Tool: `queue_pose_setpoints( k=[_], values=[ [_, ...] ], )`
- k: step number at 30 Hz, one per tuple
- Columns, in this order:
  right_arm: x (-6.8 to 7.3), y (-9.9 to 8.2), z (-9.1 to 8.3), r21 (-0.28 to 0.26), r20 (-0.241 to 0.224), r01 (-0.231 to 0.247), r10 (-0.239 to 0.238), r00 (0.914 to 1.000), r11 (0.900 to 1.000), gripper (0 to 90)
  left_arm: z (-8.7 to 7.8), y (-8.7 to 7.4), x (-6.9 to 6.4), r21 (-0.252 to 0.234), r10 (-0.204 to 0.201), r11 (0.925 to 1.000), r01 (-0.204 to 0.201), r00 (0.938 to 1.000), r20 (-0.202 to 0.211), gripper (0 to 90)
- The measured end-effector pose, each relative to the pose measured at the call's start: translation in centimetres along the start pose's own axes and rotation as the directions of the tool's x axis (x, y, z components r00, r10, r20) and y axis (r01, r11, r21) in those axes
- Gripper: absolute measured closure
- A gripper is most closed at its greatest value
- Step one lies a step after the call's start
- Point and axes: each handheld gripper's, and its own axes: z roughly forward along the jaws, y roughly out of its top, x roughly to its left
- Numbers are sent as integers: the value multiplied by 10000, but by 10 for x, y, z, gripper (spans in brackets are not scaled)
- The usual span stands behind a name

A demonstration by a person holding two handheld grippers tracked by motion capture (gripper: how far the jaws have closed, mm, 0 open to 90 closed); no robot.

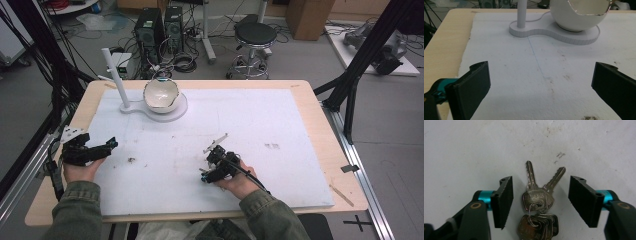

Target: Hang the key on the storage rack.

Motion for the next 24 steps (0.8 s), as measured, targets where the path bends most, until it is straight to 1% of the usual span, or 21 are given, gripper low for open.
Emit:
queue_pose_setpoints(
  k=[1, 3, 4, 5, 7, 8, 10, 11, 12, 13, 14, 15, 17, 18, 24],
  values=[
    [1, 0, 0, 34, 93, 49, -50, 9999, 10000, 385, 0, 0, 0, -4, -1, 10000, 1, 10000, 0, 25],
    [2, 1, 0, -21, 124, 155, -155, 9998, 9999, 406, 1, 0, 0, 23, 10, 10000, -10, 10000, -1, 25],
    [3, 1, 0, 17, 138, 67, -67, 9999, 10000, 426, 1, 0, 0, 56, 19, 10000, -19, 10000, 4, 25],
    [3, 2, 1, 38, 191, 123, -124, 9997, 9999, 448, 1, 0, 0, 92, 56, 9999, -56, 10000, 1, 25],
    [5, 2, 2, 182, 425, 191, -198, 9989, 9997, 487, 1, 0, 0, 29, 6, 10000, -6, 10000, 2, 25],
    [5, 3, 2, 198, 471, 180, -189, 9987, 9996, 515, 0, 0, 0, 37, -16, 10000, 16, 10000, -9, 25],
    [5, 3, 1, 274, 537, 57, -72, 9985, 9996, 565, 0, 0, 0, 39, -21, 10000, 21, 10000, -6, 25],
    [4, 3, 1, 242, 541, 93, -106, 9985, 9997, 582, 0, 0, 0, 34, -17, 10000, 17, 10000, -14, 25],
    [4, 3, 1, 215, 547, 32, -43, 9985, 9998, 602, 1, 0, 0, 32, -5, 10000, 5, 10000, 4, 25],
    [4, 3, 1, 214, 539, 58, -69, 9985, 9998, 639, 1, 0, 0, 31, 3, 10000, -3, 10000, 3, 25],
    [4, 3, 0, 216, 510, 23, -34, 9987, 9998, 652, 1, 0, 0, 90, 70, 9999, -70, 10000, 8, 25],
    [4, 3, 0, 240, 507, 39, -51, 9987, 9997, 656, 1, 0, -1, 53, 14, 10000, -14, 10000, 20, 25],
    [3, 3, 0, 209, 435, 121, -130, 9990, 9997, 662, 1, 0, -1, 57, 41, 10000, -41, 10000, 19, 25],
    [3, 3, 0, 229, 432, 54, -64, 9990, 9997, 664, 1, 0, -1, 58, 40, 10000, -40, 10000, 21, 25],
    [3, 3, 0, 203, 372, 99, -107, 9993, 9997, 671, 1, 0, -1, 64, 38, 10000, -38, 10000, 21, 25]
  ],
)
